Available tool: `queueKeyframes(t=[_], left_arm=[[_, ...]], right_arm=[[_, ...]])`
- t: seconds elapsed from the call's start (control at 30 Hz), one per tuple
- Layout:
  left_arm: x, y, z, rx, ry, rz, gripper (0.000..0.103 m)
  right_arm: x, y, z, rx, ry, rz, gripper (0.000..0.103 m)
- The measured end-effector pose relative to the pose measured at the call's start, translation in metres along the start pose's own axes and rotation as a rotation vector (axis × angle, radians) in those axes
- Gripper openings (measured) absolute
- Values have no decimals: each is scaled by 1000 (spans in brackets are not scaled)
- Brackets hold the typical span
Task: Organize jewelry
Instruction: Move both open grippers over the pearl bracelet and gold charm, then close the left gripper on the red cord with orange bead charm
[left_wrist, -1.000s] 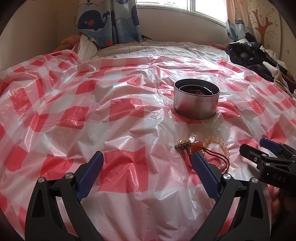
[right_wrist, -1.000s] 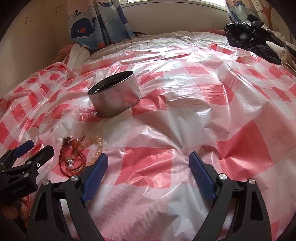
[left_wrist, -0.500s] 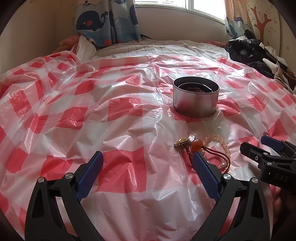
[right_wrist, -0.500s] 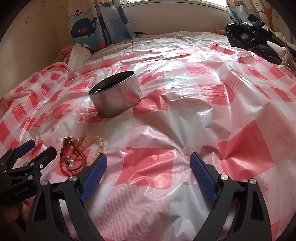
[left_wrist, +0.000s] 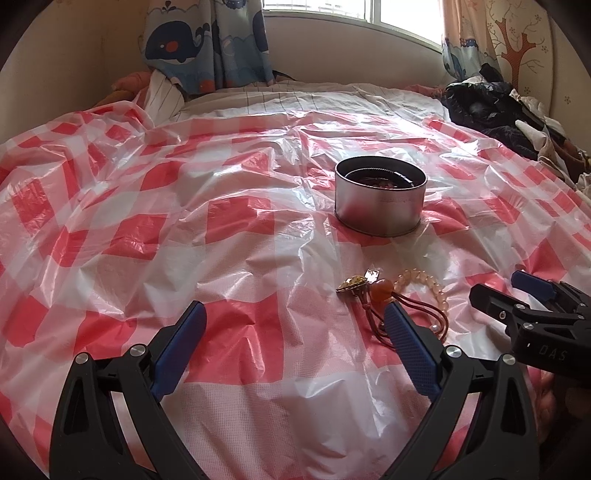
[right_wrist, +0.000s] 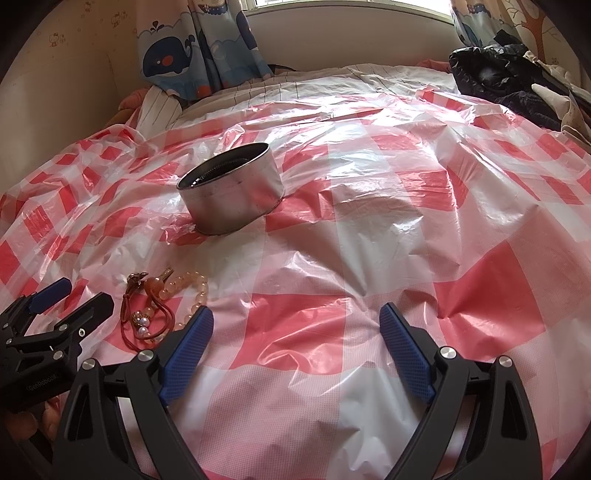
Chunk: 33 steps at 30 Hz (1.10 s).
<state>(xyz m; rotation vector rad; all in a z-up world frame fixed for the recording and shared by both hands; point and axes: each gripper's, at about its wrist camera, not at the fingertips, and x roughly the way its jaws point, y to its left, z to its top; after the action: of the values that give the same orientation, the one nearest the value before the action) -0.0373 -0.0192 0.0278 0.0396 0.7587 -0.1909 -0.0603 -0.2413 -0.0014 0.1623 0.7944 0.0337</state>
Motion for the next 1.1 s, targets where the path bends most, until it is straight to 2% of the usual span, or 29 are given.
queueKeyframes(t=[0.17,0.37,0.43,0.47,0.5,0.57,0.67,0.77,0.97,1.07,1.1], left_arm=[[-1,-6,3,34,-10,-83,88],[16,-21,12,92,50,-142,70],[22,-19,16,77,71,-172,58],[24,-19,16,72,80,-184,47],[26,-19,16,70,95,-201,32],[33,-26,15,106,141,-221,19],[31,-41,12,192,141,-209,7],[26,-45,13,233,135,-183,4],[6,-16,32,129,76,-202,4],[10,-15,41,153,101,-228,5],[13,-15,42,161,115,-234,9]], right_arm=[[-3,-1,0,12,-11,-12,88],[-1,1,0,7,-3,-27,88],[-1,1,0,8,0,-30,88],[0,1,0,9,1,-31,88],[0,0,1,9,3,-31,88],[1,0,1,12,4,-31,88],[0,-1,1,17,3,-28,88],[-1,-1,2,21,-4,-25,88],[-7,2,1,0,-34,-23,88],[-6,6,2,-20,-29,-28,88],[-6,5,2,-19,-27,-28,88]])
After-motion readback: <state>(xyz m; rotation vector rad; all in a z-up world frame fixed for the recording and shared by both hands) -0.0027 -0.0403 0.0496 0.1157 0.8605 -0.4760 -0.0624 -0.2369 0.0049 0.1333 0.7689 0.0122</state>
